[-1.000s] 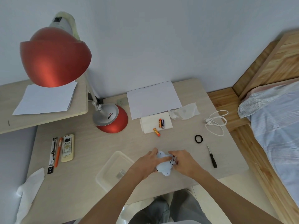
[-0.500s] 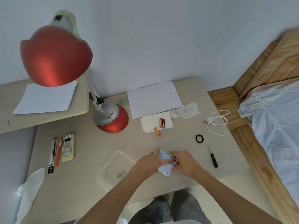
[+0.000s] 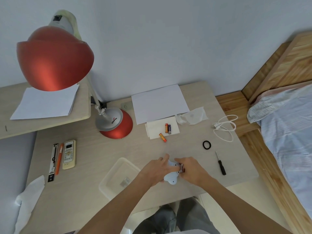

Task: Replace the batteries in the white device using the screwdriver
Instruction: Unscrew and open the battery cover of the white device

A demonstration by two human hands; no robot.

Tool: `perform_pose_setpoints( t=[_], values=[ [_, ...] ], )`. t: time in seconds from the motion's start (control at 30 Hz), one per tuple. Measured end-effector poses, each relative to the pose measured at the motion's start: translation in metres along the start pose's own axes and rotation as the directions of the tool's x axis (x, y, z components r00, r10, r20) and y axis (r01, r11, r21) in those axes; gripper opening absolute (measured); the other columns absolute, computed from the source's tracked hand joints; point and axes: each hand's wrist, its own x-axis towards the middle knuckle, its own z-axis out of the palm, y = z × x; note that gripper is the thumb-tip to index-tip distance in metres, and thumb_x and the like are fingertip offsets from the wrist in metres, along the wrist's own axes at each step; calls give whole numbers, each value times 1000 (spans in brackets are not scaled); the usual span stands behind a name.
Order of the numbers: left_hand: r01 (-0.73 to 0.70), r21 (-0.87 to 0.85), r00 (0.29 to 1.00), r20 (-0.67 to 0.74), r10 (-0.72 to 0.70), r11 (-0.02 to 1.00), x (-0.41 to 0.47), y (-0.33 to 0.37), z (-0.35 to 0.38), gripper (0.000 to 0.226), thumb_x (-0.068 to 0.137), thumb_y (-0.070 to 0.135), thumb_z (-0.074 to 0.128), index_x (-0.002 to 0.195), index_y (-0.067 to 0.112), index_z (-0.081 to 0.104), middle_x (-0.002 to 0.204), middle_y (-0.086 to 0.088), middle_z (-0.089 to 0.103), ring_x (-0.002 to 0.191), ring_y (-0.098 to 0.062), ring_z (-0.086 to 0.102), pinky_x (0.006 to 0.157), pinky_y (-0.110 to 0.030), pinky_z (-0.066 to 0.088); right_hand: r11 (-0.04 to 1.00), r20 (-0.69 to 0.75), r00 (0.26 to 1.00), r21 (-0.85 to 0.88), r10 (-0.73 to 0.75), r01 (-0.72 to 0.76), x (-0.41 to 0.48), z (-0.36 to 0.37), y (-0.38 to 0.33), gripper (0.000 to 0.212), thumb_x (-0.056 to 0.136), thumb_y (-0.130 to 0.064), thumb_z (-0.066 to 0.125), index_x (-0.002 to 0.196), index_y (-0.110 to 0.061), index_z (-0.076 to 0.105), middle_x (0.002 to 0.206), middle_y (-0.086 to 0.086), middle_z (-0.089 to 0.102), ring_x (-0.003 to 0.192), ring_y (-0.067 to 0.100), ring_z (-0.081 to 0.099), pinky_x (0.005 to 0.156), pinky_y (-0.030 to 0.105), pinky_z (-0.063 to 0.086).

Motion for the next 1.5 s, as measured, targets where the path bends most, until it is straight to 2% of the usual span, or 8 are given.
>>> perform_pose_setpoints(
  t=[0.2,0.63,0.87,0.93,1.0,1.07,1.23,1.5],
  values=[
    [24,-60,1000,-8,-24,998,-1,-1,9,102,81,14,89,153,46,24,148,-17,28,117,-34,58,88,-45,61,1000,6,1000,17,13,-13,0,0,-2,29,93,-16,71,122,-18,71,97,-2,76,86,13,71,87,30,62],
    [70,-177,988,-125,-92,982,-9,1,34,95,92,15,80,156,49,18,165,-11,16,135,-31,52,105,-45,57,1000,3,1000,25,8,-8,0,-2,-7,37,95,-19,72,132,-17,69,103,0,76,89,10,69,92,31,61],
    [59,-151,983,-163,-83,987,-13,5,34,84,96,23,76,157,43,22,170,-10,18,138,-31,50,109,-44,52,998,-6,999,28,47,-47,-2,-2,-8,53,97,-15,72,148,-13,57,127,7,74,113,19,71,105,28,54],
    [86,-181,982,-148,-114,980,-10,4,39,82,97,29,75,157,42,22,171,-9,19,141,-31,49,111,-46,51,999,-7,999,9,42,-42,-3,-3,-10,49,97,-14,71,145,-12,60,124,7,75,111,20,71,103,29,55],
    [155,-271,976,-104,-189,950,-9,4,43,86,95,42,75,162,39,20,170,-6,24,143,-30,49,114,-46,48,1000,-3,1000,0,29,-29,-3,-3,-10,40,95,-13,71,135,-15,68,112,6,77,100,20,73,97,33,59],
    [153,-263,973,-128,-191,953,-10,6,44,82,96,48,71,162,38,24,170,-4,24,145,-28,47,113,-46,48,999,0,1000,-7,31,-31,-3,-4,-7,33,94,-14,70,127,-16,71,102,3,77,91,18,72,91,34,61],
    [78,-146,939,-322,-122,986,-14,17,44,57,99,34,72,146,35,40,165,-14,35,137,-36,54,103,-47,57,999,-5,999,5,38,-38,-3,-5,-8,39,95,-22,73,134,-19,67,112,0,77,100,15,72,95,29,60],
    [86,-151,931,-340,-133,985,-14,22,61,66,86,39,85,143,27,54,152,-12,54,140,-31,53,108,-41,55,999,-18,999,-9,46,-46,-3,-4,-6,25,94,-25,73,118,-20,71,101,-4,77,89,12,72,88,29,62]
  ],
)
